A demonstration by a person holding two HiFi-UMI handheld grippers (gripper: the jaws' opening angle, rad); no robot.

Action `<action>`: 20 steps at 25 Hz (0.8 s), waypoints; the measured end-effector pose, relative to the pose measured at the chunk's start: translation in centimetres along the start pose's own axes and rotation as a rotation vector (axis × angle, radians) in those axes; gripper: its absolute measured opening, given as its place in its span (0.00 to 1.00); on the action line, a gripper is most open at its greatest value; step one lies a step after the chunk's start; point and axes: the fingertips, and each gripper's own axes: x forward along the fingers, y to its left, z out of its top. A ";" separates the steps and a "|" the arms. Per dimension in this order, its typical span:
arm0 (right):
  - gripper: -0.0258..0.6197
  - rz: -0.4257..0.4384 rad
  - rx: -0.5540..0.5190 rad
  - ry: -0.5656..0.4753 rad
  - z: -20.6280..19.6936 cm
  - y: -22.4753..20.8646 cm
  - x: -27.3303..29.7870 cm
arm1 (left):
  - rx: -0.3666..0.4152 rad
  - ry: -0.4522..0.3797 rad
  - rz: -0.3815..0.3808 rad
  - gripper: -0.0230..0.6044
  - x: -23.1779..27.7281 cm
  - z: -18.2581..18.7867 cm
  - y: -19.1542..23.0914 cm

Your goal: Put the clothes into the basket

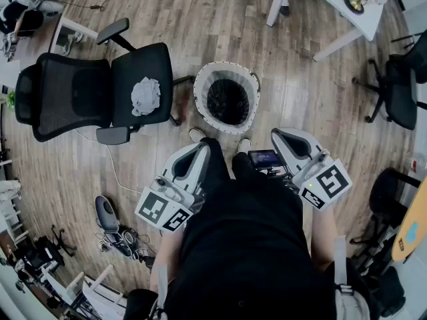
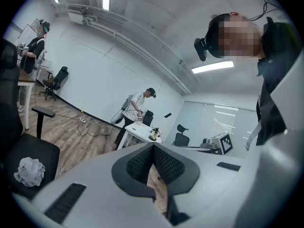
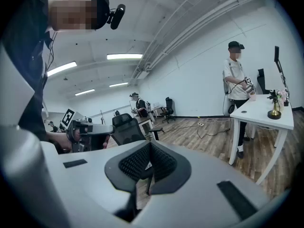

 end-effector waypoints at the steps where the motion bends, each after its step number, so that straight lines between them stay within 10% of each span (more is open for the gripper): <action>1: 0.06 0.006 -0.005 0.001 0.0 0.2 -0.1 | 0.002 -0.001 0.001 0.05 -0.1 0.0 0.0; 20: 0.06 0.012 -0.012 -0.005 -0.1 0.3 -1.0 | 0.009 -0.026 0.079 0.05 -0.8 -0.3 -0.1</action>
